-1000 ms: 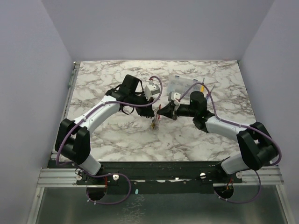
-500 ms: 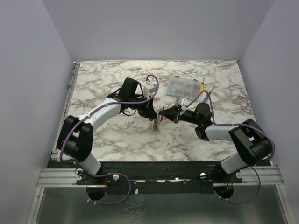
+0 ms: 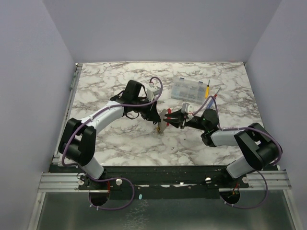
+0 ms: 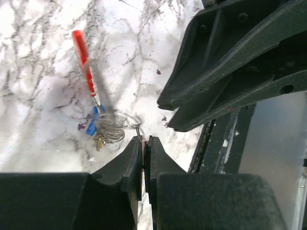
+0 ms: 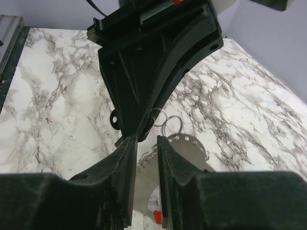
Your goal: Remove the keys from the keyring
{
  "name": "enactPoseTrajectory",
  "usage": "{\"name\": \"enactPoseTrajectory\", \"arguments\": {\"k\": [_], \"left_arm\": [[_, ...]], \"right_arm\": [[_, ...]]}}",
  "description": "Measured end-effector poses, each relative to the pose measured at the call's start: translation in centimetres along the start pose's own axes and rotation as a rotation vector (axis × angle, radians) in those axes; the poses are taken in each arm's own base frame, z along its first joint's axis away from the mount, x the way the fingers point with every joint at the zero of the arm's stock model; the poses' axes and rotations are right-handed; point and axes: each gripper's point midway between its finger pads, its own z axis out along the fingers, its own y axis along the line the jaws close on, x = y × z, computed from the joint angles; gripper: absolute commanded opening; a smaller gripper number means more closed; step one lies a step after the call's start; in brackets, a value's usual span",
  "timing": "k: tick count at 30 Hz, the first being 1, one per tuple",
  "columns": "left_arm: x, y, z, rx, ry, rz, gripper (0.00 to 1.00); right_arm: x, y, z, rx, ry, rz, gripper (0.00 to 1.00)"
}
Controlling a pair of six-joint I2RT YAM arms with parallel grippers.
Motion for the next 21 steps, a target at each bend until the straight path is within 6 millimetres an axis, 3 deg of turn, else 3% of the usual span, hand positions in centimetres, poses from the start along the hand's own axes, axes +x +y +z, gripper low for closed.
{"name": "enactPoseTrajectory", "arguments": {"k": [6,21], "left_arm": [[-0.9,0.4,-1.0,-0.055,-0.001,0.089,0.0],[-1.9,0.3,-2.4,-0.104,0.037,0.204,0.0]], "right_arm": [[0.1,0.3,-0.1,-0.027,0.019,0.001,0.48],[-0.4,-1.8,1.8,-0.104,0.173,0.062,0.47]]}}
